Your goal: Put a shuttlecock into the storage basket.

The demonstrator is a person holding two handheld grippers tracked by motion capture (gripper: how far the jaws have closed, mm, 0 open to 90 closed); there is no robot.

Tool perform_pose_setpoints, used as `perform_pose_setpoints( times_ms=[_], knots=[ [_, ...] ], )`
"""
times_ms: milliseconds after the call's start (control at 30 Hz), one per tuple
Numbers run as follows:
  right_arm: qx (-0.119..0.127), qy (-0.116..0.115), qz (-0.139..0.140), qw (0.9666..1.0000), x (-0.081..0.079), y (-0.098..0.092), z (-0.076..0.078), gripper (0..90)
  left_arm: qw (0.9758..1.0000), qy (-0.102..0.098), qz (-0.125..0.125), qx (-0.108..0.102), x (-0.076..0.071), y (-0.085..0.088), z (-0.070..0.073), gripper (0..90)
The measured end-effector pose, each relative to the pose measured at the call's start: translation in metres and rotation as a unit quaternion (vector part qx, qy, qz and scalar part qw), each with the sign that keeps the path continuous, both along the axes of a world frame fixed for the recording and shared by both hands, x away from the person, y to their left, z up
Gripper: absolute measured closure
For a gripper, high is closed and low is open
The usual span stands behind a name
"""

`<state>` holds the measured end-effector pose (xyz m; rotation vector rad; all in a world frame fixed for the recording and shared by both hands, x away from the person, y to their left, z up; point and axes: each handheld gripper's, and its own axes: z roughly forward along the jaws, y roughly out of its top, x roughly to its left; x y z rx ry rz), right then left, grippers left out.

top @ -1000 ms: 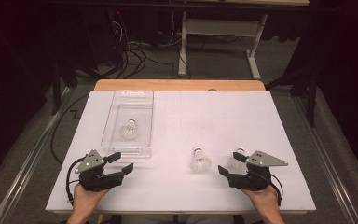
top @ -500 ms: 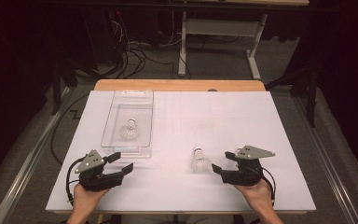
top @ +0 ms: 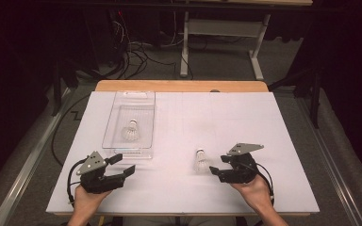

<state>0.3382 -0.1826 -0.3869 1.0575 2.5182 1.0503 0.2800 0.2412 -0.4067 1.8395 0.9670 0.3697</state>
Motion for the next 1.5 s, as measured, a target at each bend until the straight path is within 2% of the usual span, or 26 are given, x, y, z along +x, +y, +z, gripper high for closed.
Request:
perform_pose_setpoints(
  times_ms=[300,533,900,1100,1333,1500],
  knots=[
    [-0.043,0.042,0.0,0.9982,0.012,0.014,0.002,44.7,1.0,0.0,-0.001,0.001,0.0,0.0,0.0,32.8],
    [-0.066,0.061,0.004,0.9959,0.021,0.024,0.002,47.7,1.0,0.001,-0.002,0.003,0.0,-0.001,0.0,32.8],
    [-0.102,0.088,-0.003,0.9909,0.034,0.038,0.001,53.0,1.0,0.003,-0.004,0.004,0.001,0.0,-0.001,32.6],
    [-0.124,0.104,-0.006,0.9868,0.039,0.046,0.0,55.9,1.0,0.003,-0.005,0.004,0.001,0.0,-0.001,32.6],
    [-0.137,0.117,-0.011,0.9836,0.046,0.051,-0.002,60.8,1.0,0.003,-0.005,0.004,0.001,-0.001,-0.001,32.6],
    [-0.139,0.124,-0.015,0.9825,0.05,0.051,-0.004,65.2,1.0,0.004,-0.007,0.005,0.001,-0.001,-0.001,32.6]
  ],
)
